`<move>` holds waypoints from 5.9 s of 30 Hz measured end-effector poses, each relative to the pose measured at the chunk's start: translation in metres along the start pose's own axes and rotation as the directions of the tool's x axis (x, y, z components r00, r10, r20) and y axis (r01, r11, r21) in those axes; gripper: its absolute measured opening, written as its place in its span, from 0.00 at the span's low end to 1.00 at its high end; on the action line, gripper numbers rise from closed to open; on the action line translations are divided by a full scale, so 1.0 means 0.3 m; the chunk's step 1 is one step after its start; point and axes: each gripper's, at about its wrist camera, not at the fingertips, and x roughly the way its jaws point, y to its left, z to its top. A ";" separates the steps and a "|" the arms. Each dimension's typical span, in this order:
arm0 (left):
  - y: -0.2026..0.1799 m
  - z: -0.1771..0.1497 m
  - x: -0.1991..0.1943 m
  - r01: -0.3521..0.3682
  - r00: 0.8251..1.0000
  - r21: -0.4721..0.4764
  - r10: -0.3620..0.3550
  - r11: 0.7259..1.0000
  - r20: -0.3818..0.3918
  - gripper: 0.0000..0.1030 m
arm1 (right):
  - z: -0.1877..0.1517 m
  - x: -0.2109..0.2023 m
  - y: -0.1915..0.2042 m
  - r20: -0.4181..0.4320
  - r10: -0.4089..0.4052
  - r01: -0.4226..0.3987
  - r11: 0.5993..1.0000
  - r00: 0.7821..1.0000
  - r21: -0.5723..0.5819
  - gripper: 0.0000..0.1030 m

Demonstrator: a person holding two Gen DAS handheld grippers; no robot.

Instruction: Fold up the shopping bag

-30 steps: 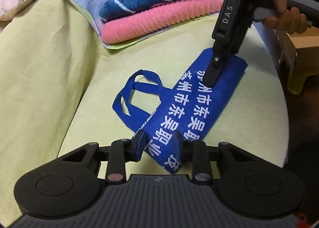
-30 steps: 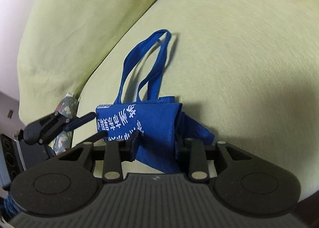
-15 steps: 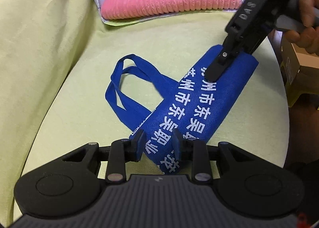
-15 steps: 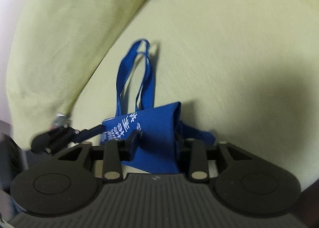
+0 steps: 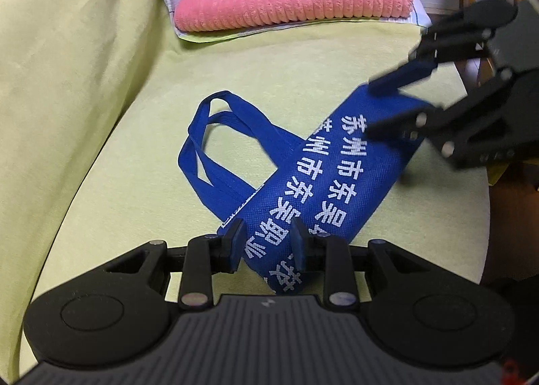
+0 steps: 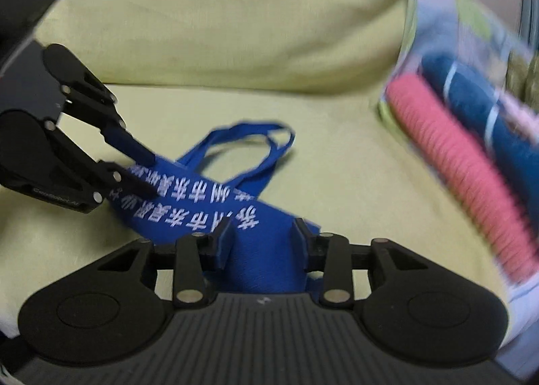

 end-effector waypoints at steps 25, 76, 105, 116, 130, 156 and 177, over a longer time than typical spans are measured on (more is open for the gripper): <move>-0.036 -0.040 -0.006 -0.064 0.993 -0.085 0.072 0.994 0.096 0.19 | 0.011 0.072 -0.109 -0.117 0.096 -0.075 0.983 0.989 0.167 0.45; -0.295 -0.148 -0.049 -0.364 0.931 0.529 0.314 0.767 0.185 0.46 | -0.003 0.091 -0.153 -0.094 0.152 -0.129 0.968 0.984 0.214 0.48; -0.259 -0.134 0.061 -0.181 0.977 0.702 0.206 0.689 0.050 0.37 | -0.033 -0.019 -0.076 0.088 0.169 -0.151 0.971 0.982 -0.183 0.55; -0.227 -0.123 0.041 -0.134 0.988 0.668 0.147 0.732 0.037 0.37 | -0.176 0.019 0.041 0.210 0.078 0.099 0.692 0.975 -0.716 0.55; -0.171 -0.092 0.021 -0.083 0.996 0.536 0.081 0.840 0.027 0.39 | -0.082 0.054 0.008 0.079 0.186 -0.088 0.743 0.979 -0.663 0.36; -0.277 -0.169 -0.163 -0.051 0.999 0.270 0.049 0.962 0.014 0.43 | 0.170 0.140 -0.261 -0.407 0.657 -0.715 0.699 0.635 0.014 0.36; -0.172 -0.127 -0.080 -0.056 0.998 0.221 0.056 0.974 0.006 0.54 | 0.191 0.283 -0.382 -0.480 0.664 -0.574 0.744 0.573 0.343 0.35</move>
